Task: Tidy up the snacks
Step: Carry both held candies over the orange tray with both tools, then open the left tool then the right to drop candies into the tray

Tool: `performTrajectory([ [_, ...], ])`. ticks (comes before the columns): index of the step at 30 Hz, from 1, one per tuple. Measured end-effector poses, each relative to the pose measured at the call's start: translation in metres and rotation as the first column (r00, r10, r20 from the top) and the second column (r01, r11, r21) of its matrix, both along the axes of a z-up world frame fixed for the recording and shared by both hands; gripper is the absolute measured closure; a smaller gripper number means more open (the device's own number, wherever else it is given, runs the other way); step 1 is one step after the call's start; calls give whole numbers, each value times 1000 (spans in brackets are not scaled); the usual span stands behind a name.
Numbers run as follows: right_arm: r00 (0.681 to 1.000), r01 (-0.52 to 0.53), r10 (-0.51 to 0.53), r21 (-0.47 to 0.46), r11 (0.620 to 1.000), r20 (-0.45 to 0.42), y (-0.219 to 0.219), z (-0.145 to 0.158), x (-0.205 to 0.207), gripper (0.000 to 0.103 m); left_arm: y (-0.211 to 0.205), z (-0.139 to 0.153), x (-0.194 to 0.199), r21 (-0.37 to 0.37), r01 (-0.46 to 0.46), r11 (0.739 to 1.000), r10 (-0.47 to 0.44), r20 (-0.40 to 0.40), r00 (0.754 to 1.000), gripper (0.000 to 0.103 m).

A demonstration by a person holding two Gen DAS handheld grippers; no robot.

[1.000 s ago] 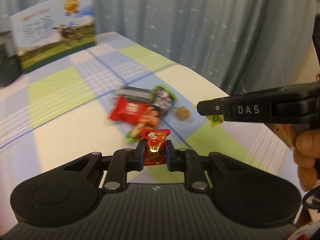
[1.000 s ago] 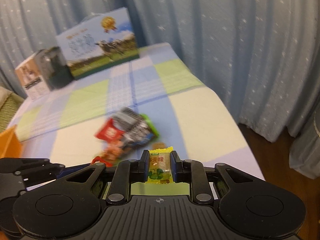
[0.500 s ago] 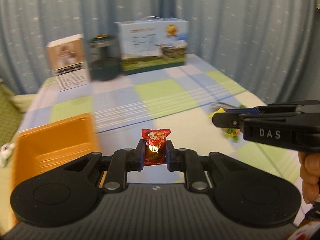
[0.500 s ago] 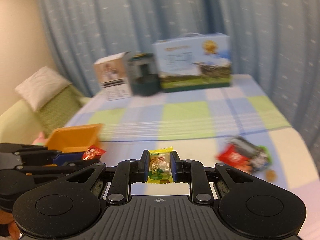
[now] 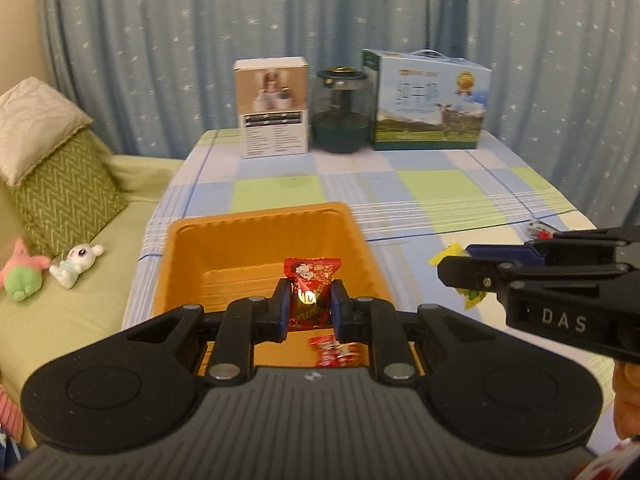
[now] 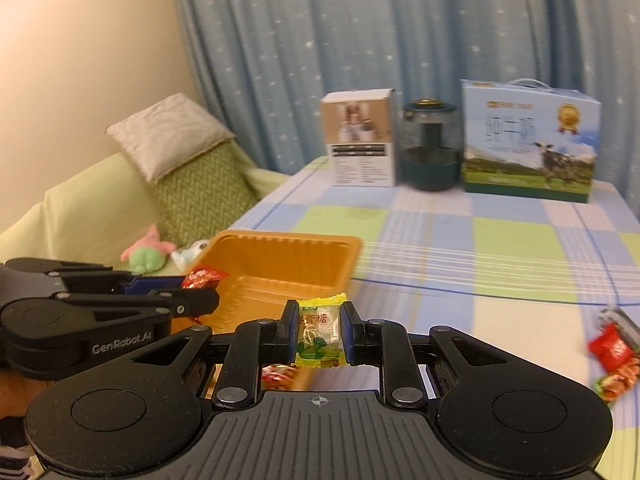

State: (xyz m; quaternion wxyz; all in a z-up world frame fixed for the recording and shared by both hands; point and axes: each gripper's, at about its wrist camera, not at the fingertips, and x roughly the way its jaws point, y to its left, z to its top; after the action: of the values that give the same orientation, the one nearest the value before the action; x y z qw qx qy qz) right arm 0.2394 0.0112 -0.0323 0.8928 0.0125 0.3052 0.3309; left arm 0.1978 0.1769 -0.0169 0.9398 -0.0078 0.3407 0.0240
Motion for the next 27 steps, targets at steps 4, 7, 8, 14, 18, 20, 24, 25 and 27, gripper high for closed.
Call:
performTrajectory([
  [4,1000,-29,29,-6,1000,3,17,-4,0,81,13,-4,-4,-7,-28,1000,28,-9,1000,85],
  [7,999,-43,43,-15,999,3,27,-7,1,81,21,-6,-5,-16,-47,999,46,-17,999,85],
  [8,999,-46,47,-17,999,2,29,-8,1,81,23,-7,-6,-16,-54,998,53,-20,998,85],
  [14,999,-54,54,-35,998,-9,43,-11,2,81,36,-12,-10,-16,-85,996,84,-34,996,85],
  [18,998,-58,57,-47,997,-13,51,-13,3,81,41,-14,-11,-16,-99,995,98,-41,994,85],
  [20,998,-59,59,-57,997,-15,56,-14,3,81,43,-15,-11,-20,-106,994,105,-43,994,85],
  [24,997,-71,70,-63,995,-24,63,-18,3,81,48,-17,-11,-26,-118,993,117,-50,992,85],
  [25,997,-74,73,-66,995,-25,64,-19,3,81,49,-17,-11,-28,-121,992,120,-51,992,85],
  [27,997,-80,78,-70,994,-29,67,-22,4,81,51,-18,-11,-32,-126,992,124,-53,991,85],
])
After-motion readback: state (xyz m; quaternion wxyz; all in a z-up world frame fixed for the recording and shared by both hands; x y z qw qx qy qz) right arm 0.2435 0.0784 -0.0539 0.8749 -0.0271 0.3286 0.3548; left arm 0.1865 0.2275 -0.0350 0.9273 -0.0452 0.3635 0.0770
